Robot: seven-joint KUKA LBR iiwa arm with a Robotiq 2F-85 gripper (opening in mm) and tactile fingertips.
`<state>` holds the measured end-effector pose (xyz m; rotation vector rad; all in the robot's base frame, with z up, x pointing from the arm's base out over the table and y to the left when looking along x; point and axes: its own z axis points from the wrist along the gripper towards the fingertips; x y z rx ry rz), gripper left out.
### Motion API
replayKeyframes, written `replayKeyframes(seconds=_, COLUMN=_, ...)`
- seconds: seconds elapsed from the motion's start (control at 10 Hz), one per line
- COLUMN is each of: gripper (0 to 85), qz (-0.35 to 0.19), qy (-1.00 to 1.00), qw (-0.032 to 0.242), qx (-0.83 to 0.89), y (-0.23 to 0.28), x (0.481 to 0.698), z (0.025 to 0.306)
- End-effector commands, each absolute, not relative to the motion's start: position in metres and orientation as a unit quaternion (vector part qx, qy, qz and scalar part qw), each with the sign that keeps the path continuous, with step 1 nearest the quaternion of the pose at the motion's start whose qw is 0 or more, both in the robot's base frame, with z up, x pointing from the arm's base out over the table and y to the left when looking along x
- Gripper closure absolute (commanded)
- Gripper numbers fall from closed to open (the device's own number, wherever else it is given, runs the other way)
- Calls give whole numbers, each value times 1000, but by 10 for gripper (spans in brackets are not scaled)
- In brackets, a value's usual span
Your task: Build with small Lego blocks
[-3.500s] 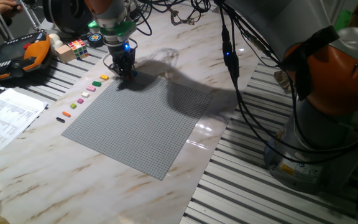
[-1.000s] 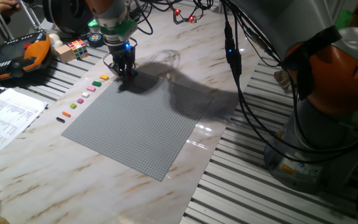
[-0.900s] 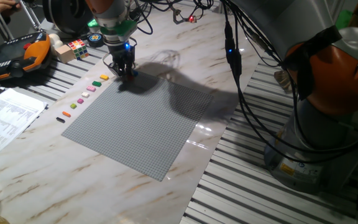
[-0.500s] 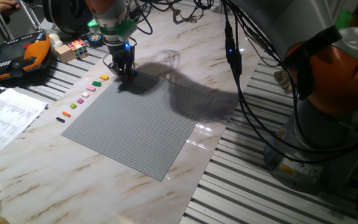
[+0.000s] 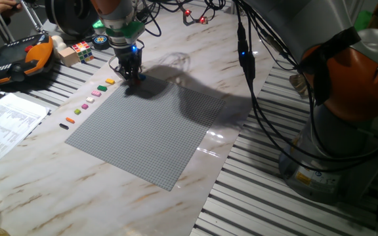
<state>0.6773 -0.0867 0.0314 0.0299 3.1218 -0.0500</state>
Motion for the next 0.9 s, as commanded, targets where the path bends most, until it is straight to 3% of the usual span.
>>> replayKeyframes(seconds=0.0, gripper=557, qz=-16, qy=1000, qw=10, qx=10, y=-87, x=677, z=31)
replayKeyframes(seconds=0.6, gripper=667, qz=-14, qy=1000, qw=8, qx=7, y=-88, x=678, z=31)
replayKeyframes(seconds=0.8, gripper=833, qz=-14, qy=1000, qw=6, qx=4, y=-88, x=677, z=31)
